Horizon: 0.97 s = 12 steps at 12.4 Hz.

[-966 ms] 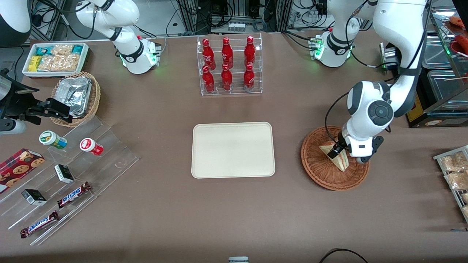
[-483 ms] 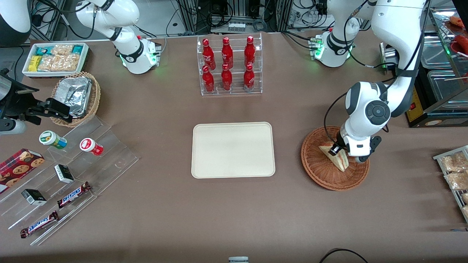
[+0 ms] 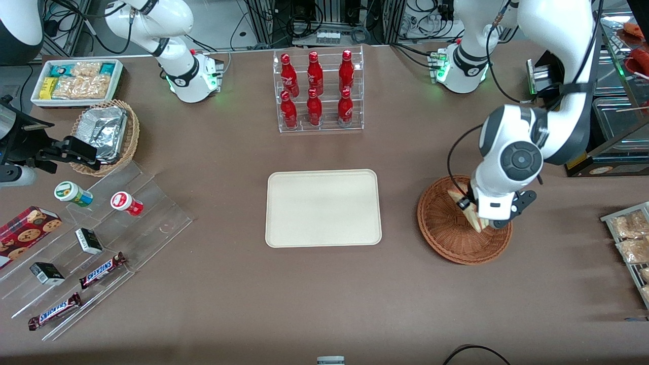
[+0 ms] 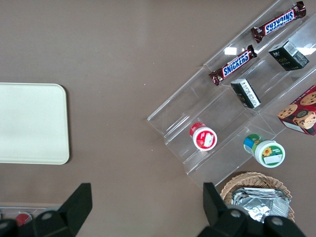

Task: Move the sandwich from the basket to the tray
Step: 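Lift the sandwich and carry it with the left gripper over the cream tray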

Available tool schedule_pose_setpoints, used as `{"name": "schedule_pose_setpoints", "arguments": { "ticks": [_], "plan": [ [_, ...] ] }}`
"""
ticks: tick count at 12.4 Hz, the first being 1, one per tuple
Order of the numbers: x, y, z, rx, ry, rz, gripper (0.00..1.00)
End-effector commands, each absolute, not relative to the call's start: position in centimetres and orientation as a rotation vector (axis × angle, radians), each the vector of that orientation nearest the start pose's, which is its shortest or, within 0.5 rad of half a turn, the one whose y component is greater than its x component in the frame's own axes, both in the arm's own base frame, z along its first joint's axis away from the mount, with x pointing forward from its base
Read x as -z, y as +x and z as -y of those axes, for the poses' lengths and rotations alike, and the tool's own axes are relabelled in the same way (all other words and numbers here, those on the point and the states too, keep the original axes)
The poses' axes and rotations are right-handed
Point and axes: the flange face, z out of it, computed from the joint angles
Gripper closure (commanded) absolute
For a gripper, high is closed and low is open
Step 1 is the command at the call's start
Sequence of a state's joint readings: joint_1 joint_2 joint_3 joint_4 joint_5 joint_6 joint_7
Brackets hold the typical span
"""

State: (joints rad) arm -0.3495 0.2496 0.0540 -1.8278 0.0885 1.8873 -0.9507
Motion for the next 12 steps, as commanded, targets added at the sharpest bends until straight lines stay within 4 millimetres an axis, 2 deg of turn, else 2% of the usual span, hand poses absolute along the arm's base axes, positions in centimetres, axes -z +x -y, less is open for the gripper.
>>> {"name": "schedule_pose_setpoints", "arguments": {
  "ticks": [1,3,6,9,12],
  "plan": [
    [-44.0,57.2,23.7,-0.097,-2.856,0.746,1.0],
    [-44.5,56.9,29.7,-0.045,-2.908,0.627,1.0],
    [-42.5,56.4,39.0,-0.035,-2.991,0.364,1.0],
    [-38.7,56.7,44.3,-0.025,-3.071,0.266,1.0],
    [-34.7,56.4,47.3,0.025,-3.134,0.188,1.0]
  ]
}}
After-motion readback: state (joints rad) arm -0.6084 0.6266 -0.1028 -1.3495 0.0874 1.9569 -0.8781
